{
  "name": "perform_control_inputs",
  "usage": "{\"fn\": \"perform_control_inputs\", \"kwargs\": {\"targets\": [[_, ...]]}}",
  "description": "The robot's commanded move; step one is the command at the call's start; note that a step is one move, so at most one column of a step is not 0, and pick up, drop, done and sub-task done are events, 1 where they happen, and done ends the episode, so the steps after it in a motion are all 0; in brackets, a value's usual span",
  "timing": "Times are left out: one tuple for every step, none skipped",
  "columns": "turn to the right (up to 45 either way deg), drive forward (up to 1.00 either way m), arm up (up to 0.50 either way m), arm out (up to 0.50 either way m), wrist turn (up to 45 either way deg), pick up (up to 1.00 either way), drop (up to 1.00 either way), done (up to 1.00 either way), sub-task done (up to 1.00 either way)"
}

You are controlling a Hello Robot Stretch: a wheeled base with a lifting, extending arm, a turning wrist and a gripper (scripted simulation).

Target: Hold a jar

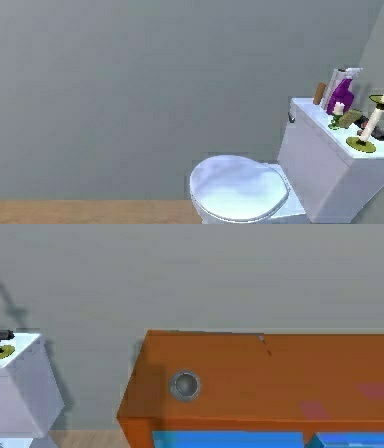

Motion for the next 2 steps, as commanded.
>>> {"fn": "perform_control_inputs", "kwargs": {"targets": [[0.0,0.0,0.5,0.0,0.0,0.0,0.0,0.0,0.0],[0.0,0.0,0.38,0.0,0.0,0.0,0.0,0.0,0.0]]}}
